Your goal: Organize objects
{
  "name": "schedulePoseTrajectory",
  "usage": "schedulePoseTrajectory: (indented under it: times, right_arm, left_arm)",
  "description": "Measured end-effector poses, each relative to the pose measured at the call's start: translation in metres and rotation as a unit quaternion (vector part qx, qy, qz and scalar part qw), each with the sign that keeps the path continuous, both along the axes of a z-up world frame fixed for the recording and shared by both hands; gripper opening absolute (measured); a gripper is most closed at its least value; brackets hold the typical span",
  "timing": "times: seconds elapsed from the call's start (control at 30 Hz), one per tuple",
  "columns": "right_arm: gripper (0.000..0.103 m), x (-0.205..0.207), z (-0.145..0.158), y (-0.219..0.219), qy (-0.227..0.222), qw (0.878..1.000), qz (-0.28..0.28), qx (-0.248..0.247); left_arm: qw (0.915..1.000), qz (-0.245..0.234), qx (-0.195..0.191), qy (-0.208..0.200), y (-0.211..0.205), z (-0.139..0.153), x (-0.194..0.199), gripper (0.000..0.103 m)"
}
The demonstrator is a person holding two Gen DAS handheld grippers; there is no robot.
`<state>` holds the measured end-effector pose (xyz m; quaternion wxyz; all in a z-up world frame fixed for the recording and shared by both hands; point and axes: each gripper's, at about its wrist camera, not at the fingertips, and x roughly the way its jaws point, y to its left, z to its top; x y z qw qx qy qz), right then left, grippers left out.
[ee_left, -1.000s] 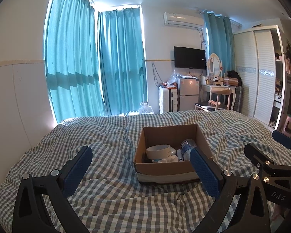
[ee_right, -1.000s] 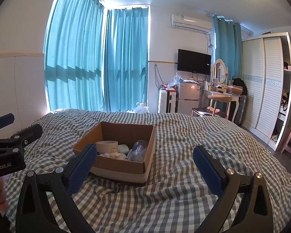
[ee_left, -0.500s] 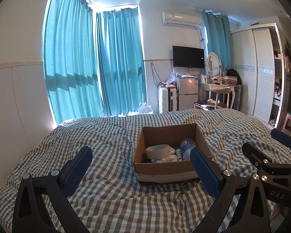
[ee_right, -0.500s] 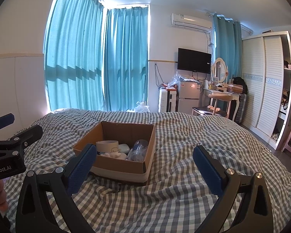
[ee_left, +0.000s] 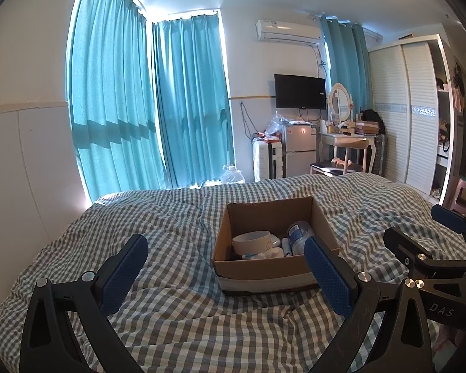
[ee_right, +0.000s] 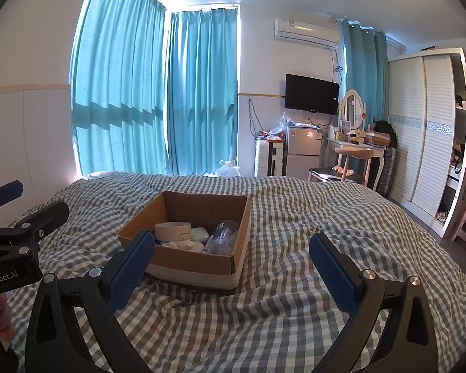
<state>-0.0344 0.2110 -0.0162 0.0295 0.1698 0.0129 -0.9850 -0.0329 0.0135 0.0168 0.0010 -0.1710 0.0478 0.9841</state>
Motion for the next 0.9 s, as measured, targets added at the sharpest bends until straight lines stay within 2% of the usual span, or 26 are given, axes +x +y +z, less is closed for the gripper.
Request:
schedulePoseTrajectory:
  times: [0.4,0.9]
  right_arm:
    - [0.100,-0.0011,-0.0033,-0.0018,-0.005,1.000,-0.003,-0.001]
    - [0.100,-0.0026,-0.0074,-0.0057,-0.010,1.000,-0.002,0.001]
  left_arm:
    - [0.9998,0.002,0.006,-0.017,-0.0057,-0.0044,-0.0048,0.103]
    - [0.9999,0.007,-0.001,-0.015,-0.0057,-0.0069,-0.0033,0.103]
